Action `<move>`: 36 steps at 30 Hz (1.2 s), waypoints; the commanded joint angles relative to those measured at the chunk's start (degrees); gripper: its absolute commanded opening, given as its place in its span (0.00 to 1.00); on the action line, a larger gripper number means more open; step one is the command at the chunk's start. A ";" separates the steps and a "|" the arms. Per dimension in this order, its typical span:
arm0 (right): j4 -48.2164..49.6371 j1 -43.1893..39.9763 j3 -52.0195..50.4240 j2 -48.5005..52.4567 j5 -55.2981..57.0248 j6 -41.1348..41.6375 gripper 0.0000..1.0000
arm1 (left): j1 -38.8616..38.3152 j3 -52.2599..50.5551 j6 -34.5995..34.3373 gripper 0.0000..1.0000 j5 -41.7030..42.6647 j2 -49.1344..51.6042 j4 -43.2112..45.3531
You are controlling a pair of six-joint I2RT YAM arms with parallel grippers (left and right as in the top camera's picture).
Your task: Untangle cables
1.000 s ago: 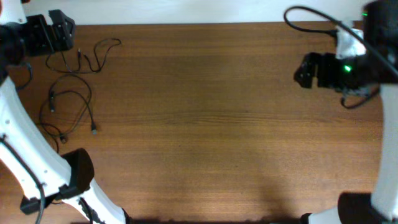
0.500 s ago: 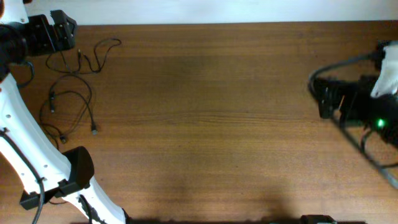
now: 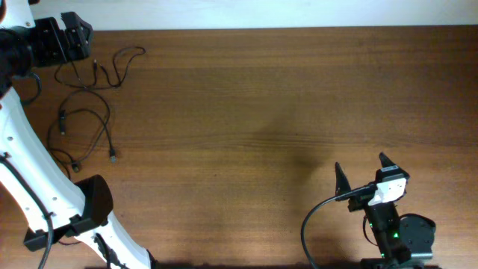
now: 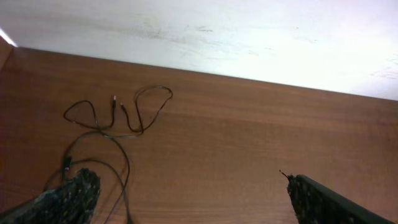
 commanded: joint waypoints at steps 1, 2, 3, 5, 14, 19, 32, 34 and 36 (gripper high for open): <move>2.99 0.48 -5.66 -4.46 1.09 0.15 0.99 | 0.26 -0.07 0.74 0.99 0.59 -0.15 -0.02; 4.42 0.61 -7.23 -5.53 1.09 0.46 0.99 | 0.26 -0.07 0.74 0.99 0.59 -0.15 -0.02; 5.25 1.09 -8.35 -5.46 0.87 0.57 0.99 | 0.26 -0.07 0.74 0.99 0.59 -0.15 -0.02; 4.26 1.33 -8.35 -5.46 0.90 0.57 0.99 | 0.26 -0.07 0.74 0.99 0.59 -0.15 0.00; 4.28 1.31 -8.35 -5.46 0.92 0.55 0.99 | 0.26 -0.07 0.74 0.99 0.61 -0.15 -0.02; 4.28 1.31 -8.35 -5.44 0.92 0.55 0.99 | 0.26 -0.07 0.74 0.99 0.59 -0.04 -0.02; 4.28 1.31 -8.35 -5.46 0.92 0.55 0.99 | -7.67 -99.21 0.92 0.99 -4.31 -61.96 56.65; 4.28 1.31 -8.35 -5.46 0.92 0.55 0.99 | -7.67 -118.75 0.96 0.99 -4.37 -76.02 68.74; 4.28 1.31 -8.35 -5.46 0.92 0.55 0.99 | -7.67 -130.79 0.98 0.99 -4.42 -85.33 77.83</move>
